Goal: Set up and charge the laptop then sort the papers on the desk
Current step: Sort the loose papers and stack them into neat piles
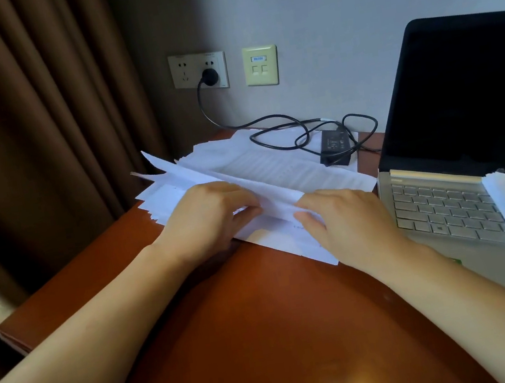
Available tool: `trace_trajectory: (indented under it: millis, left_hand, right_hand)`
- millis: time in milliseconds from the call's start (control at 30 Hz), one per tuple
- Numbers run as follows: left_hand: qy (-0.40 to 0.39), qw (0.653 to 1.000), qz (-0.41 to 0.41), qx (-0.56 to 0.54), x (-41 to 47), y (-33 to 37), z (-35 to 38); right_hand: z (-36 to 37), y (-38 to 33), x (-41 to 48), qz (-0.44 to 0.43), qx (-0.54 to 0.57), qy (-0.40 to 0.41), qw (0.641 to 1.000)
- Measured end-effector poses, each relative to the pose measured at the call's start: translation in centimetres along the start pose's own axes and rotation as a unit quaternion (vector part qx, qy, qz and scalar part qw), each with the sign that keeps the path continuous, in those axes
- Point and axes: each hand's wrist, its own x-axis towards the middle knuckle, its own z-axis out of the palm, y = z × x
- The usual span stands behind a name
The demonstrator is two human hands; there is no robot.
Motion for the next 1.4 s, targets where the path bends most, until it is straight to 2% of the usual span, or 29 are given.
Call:
trace_trajectory:
  millis: [133, 167, 233, 333, 600, 733, 867, 1033, 1133, 1200, 1267, 1400]
  left_hand:
    - [0.04, 0.999, 0.01, 0.018, 0.4, 0.0, -0.3]
    - [0.015, 1.0, 0.014, 0.013, 0.2, -0.2, -0.3]
    - [-0.084, 0.996, 0.01, -0.008, -0.2, -0.4, 0.0]
    - [-0.191, 0.98, -0.051, -0.039, -0.3, -0.5, 0.0]
    - [-0.199, 0.977, -0.072, 0.02, 0.0, 0.1, -0.1]
    - [-0.162, 0.979, -0.113, 0.043, 0.3, 0.1, 0.0]
    - [-0.111, 0.974, -0.188, 0.054, 0.4, -0.8, -0.2]
    - [-0.029, 0.95, -0.31, -0.008, 0.9, -1.1, -0.7]
    - [0.03, 0.924, -0.377, -0.059, 1.7, -0.9, -1.8]
    - [0.083, 0.895, -0.415, -0.142, 2.4, -0.4, -2.6]
    - [0.127, 0.868, -0.431, -0.213, 3.4, 0.9, -3.0]
    - [0.167, 0.82, -0.441, -0.323, 6.6, 3.9, -2.0]
  right_hand:
    - [0.1, 0.7, 0.2, 0.084, 0.0, 0.053, 0.995]
    - [0.1, 0.9, 0.3, 0.105, 0.009, 0.057, 0.993]
    - [0.3, 1.1, 0.4, 0.132, 0.028, 0.071, 0.988]
    - [0.4, 1.2, 0.5, 0.142, 0.053, 0.095, 0.984]
    - [-0.2, 0.9, 0.3, 0.122, 0.077, 0.128, 0.981]
    - [-0.5, 1.0, 0.4, 0.15, 0.124, 0.166, 0.967]
    - [-0.5, 1.7, 0.5, 0.2, 0.188, 0.187, 0.943]
    - [-1.2, 1.6, 0.7, 0.232, 0.263, 0.237, 0.906]
    - [-2.1, 1.0, 0.5, 0.237, 0.324, 0.253, 0.88]
    - [-2.3, 0.9, 0.5, 0.233, 0.336, 0.255, 0.876]
    - [-2.3, 1.0, 0.5, 0.221, 0.321, 0.235, 0.891]
    - [-2.3, -0.1, 0.4, 0.184, 0.332, 0.128, 0.916]
